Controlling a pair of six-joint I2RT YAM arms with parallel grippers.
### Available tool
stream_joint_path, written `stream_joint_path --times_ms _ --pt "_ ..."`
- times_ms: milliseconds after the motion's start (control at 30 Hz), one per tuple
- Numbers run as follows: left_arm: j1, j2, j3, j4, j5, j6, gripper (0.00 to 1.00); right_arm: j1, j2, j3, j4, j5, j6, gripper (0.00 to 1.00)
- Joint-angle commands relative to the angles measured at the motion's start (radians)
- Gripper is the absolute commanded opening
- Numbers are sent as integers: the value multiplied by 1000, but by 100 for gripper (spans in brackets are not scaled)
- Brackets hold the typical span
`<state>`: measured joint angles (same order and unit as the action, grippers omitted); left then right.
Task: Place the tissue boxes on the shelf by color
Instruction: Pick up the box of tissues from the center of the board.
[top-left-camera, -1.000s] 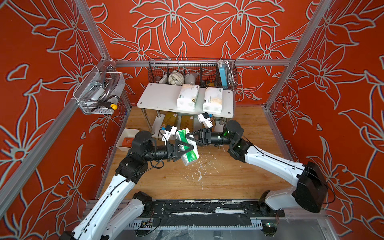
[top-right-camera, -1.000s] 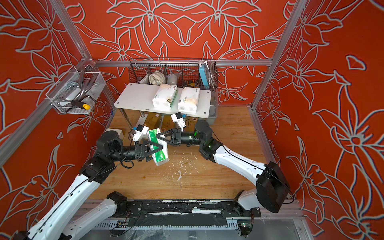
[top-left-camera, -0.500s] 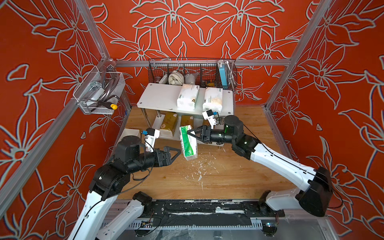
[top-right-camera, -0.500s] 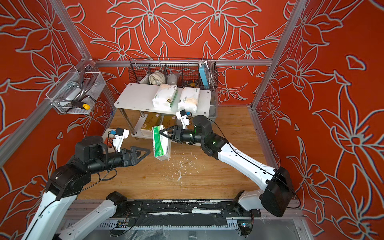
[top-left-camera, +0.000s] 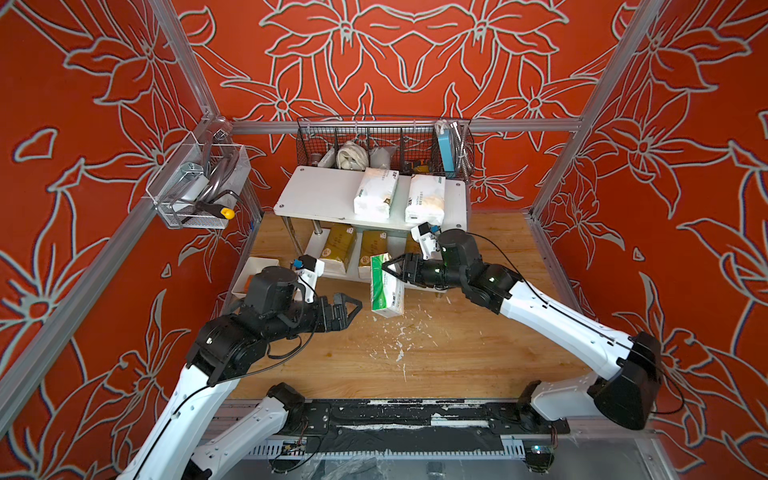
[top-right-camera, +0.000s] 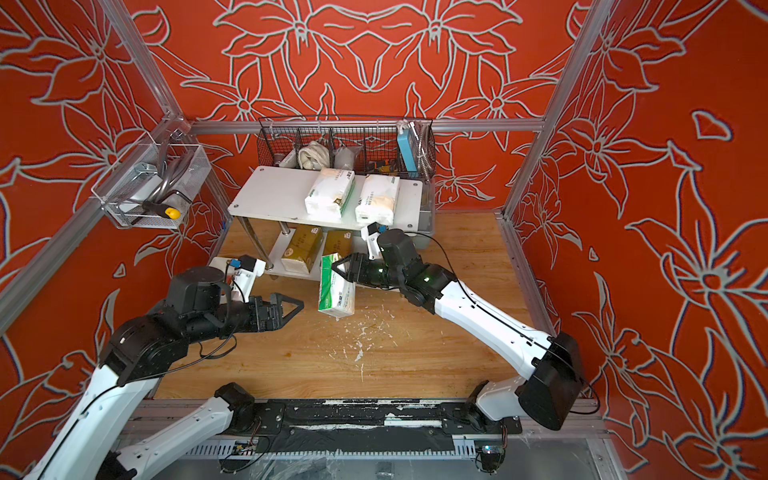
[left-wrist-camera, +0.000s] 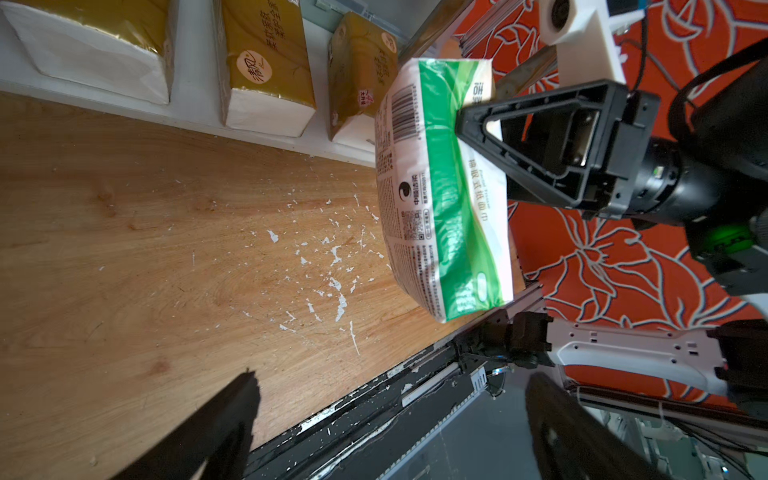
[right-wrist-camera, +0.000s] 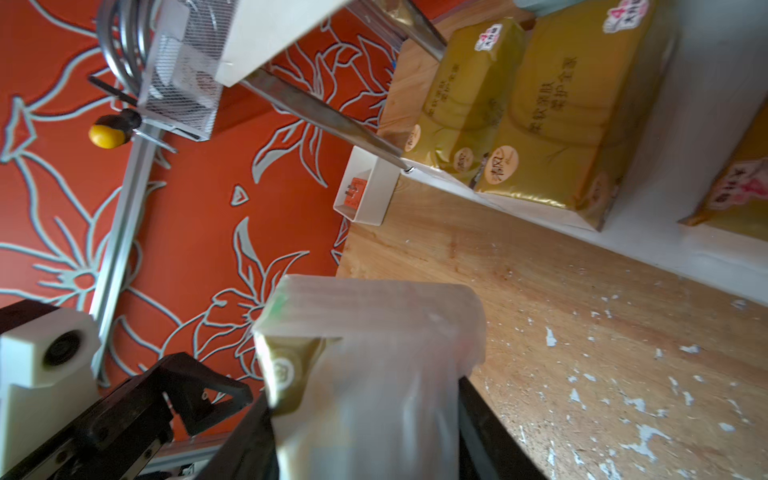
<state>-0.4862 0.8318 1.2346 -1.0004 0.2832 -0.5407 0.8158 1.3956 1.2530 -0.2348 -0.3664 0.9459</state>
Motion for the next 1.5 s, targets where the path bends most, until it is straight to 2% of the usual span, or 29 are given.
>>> stream_joint_path --times_ms 0,333,1000,1100,1200,1400,1467 --pt "-35 42 1 53 -18 39 99 18 25 43 -53 81 -42 55" --pt "-113 111 -75 154 -16 8 99 51 73 67 -67 116 -53 55" --pt "-137 197 -206 342 -50 -52 99 54 72 80 -68 106 -49 55" --pt "-137 193 -228 375 -42 -67 93 54 70 80 -68 103 -50 55" --pt "-137 172 -261 425 -38 -88 83 54 69 77 -68 103 -50 55" --pt "-137 166 -280 471 -21 -107 72 54 68 76 -68 103 -50 56" --pt "-137 166 -283 477 -19 -110 66 54 68 78 -66 103 -51 58"
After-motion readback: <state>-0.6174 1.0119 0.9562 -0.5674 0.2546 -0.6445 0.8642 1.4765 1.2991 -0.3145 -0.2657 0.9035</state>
